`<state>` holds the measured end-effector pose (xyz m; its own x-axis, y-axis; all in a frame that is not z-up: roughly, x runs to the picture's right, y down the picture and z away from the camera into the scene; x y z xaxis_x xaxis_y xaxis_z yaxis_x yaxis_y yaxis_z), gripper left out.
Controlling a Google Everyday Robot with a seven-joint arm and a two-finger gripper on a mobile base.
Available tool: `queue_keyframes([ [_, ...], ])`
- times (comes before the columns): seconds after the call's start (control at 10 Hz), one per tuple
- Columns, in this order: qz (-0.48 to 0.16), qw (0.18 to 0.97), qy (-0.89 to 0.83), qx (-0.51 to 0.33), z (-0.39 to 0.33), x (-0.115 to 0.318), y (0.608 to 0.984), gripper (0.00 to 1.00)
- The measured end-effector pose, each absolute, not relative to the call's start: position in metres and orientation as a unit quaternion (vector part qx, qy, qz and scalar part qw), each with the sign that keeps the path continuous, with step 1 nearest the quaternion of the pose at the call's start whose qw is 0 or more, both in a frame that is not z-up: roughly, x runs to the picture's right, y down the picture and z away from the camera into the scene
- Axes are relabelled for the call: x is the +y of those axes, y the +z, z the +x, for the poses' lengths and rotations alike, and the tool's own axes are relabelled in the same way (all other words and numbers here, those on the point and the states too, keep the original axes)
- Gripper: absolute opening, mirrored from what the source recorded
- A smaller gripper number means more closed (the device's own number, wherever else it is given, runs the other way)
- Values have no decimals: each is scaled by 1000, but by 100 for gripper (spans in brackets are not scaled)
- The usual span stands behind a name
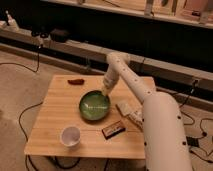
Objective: Drag the ceramic bowl in a circle
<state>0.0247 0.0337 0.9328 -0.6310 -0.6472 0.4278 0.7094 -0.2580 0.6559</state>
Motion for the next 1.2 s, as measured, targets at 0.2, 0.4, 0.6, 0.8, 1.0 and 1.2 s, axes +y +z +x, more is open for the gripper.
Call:
queue_keyframes([
  [0.2,-45,459,-775,-433,45,26,944,21],
  [0.4,-67,489,-759,-425,84,24,951,21],
  [0.6,-88,493,-757,-419,115,31,947,21],
  [0.8,-106,469,-771,-419,135,46,936,21],
  [1.0,-108,423,-799,-415,120,60,924,21],
  [1.2,-93,402,-821,-396,84,56,919,21],
])
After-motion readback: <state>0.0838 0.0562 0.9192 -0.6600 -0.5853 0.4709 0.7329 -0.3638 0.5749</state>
